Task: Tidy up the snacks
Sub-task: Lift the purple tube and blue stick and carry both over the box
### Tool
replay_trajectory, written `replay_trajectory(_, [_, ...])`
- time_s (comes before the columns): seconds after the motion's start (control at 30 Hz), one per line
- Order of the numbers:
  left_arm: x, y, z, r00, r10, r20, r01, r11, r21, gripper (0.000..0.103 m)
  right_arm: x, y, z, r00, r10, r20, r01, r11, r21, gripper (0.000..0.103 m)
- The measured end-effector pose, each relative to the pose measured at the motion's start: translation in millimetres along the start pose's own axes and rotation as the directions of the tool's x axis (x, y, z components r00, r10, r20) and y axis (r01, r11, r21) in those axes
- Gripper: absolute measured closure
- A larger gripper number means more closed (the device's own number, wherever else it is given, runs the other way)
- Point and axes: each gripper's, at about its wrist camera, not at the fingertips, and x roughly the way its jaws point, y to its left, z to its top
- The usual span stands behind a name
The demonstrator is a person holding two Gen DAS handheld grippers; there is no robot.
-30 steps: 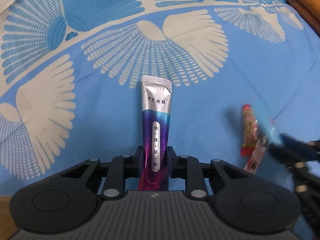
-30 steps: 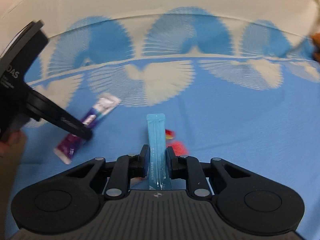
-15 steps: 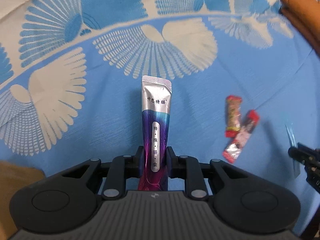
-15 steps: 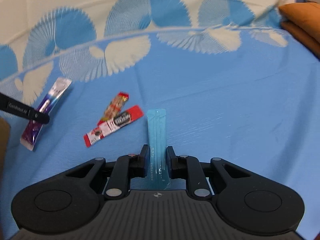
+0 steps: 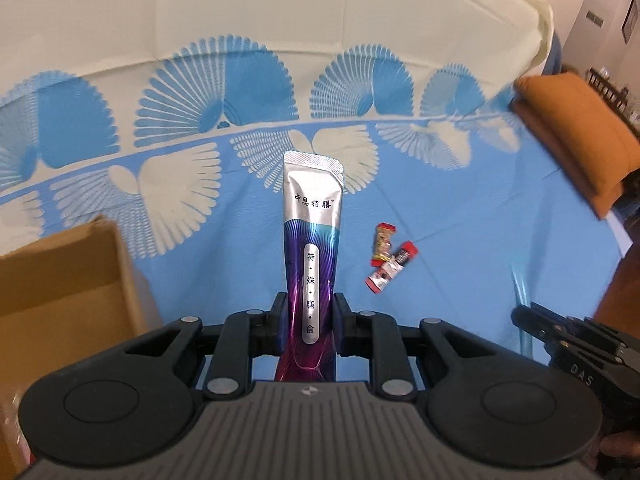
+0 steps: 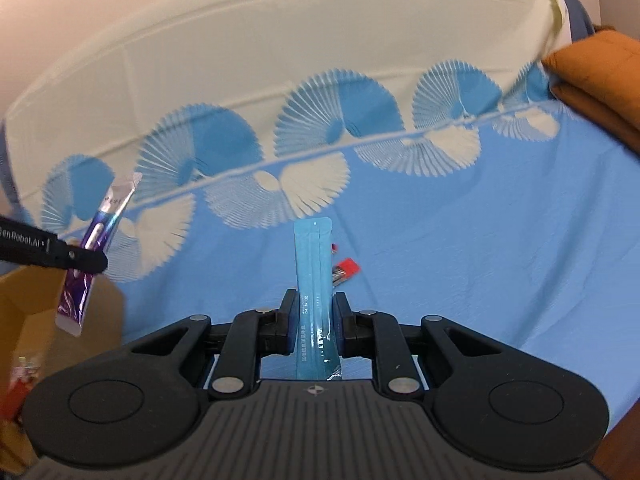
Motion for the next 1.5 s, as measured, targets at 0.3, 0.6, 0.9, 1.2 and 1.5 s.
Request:
replay_trajectory(0.3, [-105, 11, -55, 0.997, -0.001, 0.084, 0.002, 1.0, -0.012, 0.079, -82, 60, -13, 0.993, 0.12, 0.013, -0.119, 0.99, -0.071, 0.083])
replay_trajectory(0.6, [-185, 52, -146, 0.995, 0.054, 0.083, -0.047, 0.995, -0.083, 0.079, -132, 143, -56, 0.963, 0.264, -0.063, -0.271, 0.945, -0.182, 0.083])
replay_trajectory(0.9, [-233, 108, -227, 0.99, 0.114, 0.081, -0.096, 0.975, -0.199, 0.079, -162, 212, -91, 0.94, 0.316, -0.131, -0.341, 0.893, -0.295, 0.083])
replay_trajectory(1.2, [-254, 145, -253, 0.985, 0.137, 0.104, -0.106, 0.96, -0.261, 0.079, -174, 246, -97, 0.943, 0.309, -0.12, -0.332, 0.873, -0.357, 0.083])
replay_trajectory(1.5, [-258, 152, -251, 0.982, 0.132, 0.133, -0.089, 0.954, -0.286, 0.079, -172, 258, -98, 0.947, 0.297, -0.123, -0.321, 0.864, -0.389, 0.083])
